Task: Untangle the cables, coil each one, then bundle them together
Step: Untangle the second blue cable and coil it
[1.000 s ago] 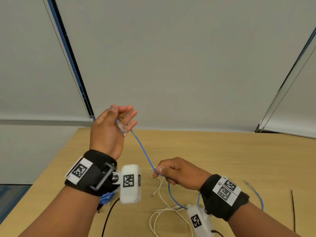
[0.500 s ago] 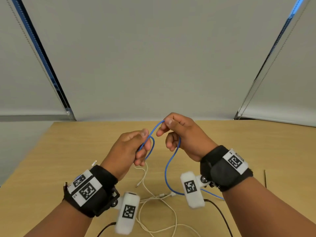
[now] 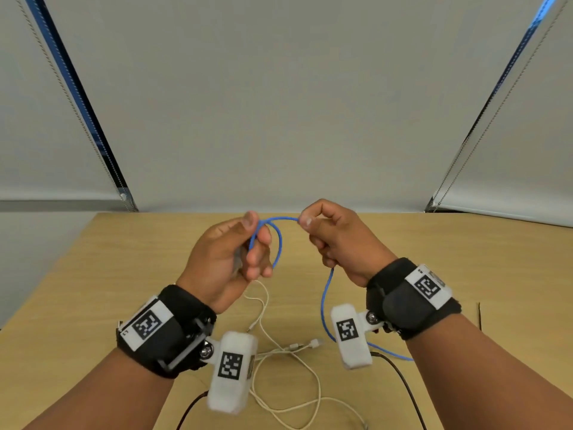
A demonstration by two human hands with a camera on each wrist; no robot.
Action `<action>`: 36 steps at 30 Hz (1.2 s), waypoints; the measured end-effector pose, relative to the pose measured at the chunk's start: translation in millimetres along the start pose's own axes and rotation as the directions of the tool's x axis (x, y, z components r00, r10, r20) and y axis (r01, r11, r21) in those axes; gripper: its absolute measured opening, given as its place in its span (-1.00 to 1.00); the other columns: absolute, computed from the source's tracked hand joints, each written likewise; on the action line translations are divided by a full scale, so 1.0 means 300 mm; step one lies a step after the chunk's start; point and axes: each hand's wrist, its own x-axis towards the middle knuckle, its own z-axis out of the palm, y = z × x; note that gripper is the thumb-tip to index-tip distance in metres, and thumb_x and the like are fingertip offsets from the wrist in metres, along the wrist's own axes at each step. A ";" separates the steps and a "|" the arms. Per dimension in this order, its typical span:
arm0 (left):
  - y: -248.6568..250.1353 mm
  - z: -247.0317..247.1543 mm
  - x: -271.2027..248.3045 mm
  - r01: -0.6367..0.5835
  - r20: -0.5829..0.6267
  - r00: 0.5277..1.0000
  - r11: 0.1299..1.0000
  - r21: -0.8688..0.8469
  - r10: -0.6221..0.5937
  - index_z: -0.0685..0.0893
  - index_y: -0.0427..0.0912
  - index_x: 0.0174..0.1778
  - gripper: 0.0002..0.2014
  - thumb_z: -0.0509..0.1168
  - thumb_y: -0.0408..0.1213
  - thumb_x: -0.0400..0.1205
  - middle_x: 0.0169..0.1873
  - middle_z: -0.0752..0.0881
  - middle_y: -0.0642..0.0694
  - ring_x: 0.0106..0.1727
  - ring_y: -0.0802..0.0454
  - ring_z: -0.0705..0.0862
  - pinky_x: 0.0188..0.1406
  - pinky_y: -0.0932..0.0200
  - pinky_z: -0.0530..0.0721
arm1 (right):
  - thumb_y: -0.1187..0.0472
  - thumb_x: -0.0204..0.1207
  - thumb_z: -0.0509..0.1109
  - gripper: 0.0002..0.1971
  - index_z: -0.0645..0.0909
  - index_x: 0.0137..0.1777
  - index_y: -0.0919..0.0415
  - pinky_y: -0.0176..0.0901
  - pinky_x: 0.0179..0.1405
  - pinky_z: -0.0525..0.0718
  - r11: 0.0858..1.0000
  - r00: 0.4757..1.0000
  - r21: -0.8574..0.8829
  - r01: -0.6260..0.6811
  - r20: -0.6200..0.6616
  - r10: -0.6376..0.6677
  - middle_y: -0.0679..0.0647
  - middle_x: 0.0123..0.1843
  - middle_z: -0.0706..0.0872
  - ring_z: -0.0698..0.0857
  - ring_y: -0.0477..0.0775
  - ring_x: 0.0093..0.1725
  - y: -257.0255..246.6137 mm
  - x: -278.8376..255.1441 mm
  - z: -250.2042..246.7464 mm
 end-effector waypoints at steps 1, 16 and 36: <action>0.012 0.009 0.005 -0.026 -0.003 1.000 0.997 -0.074 0.026 0.74 -0.17 -0.30 -0.66 0.31 0.00 0.64 -0.61 0.56 -0.03 -0.63 0.04 0.53 -0.43 0.11 0.69 | 0.09 0.72 0.35 -0.83 0.71 -0.08 0.06 -0.23 -0.59 0.40 1.000 0.999 -0.021 -0.011 0.036 0.012 -0.02 -0.45 0.50 0.32 -0.08 -0.59 0.008 -0.003 0.015; -0.062 -0.081 0.031 -0.105 -0.006 0.989 0.716 0.691 0.150 0.82 -0.12 -0.06 -0.64 0.13 -0.10 0.78 -0.27 0.87 -0.06 -0.14 0.02 0.84 -0.01 0.33 0.65 | 0.13 0.69 0.39 -0.84 0.73 -0.11 0.11 -0.23 -0.37 0.57 0.866 0.980 -0.462 0.189 0.141 -0.139 -0.11 -0.33 0.68 0.59 -0.23 -0.49 -0.091 -0.011 0.038; 0.060 -0.025 0.058 -0.269 -0.239 0.948 0.929 -0.256 0.209 0.56 -0.16 -0.22 -0.62 0.07 -0.06 0.82 -0.26 0.79 -0.16 -0.18 -0.09 0.81 0.08 0.00 0.76 | 0.09 0.72 0.32 -0.79 0.74 0.01 0.15 -0.12 -0.48 0.56 0.991 0.983 -0.135 0.019 0.182 0.005 0.01 -0.41 0.59 0.50 -0.01 -0.52 0.095 0.010 0.068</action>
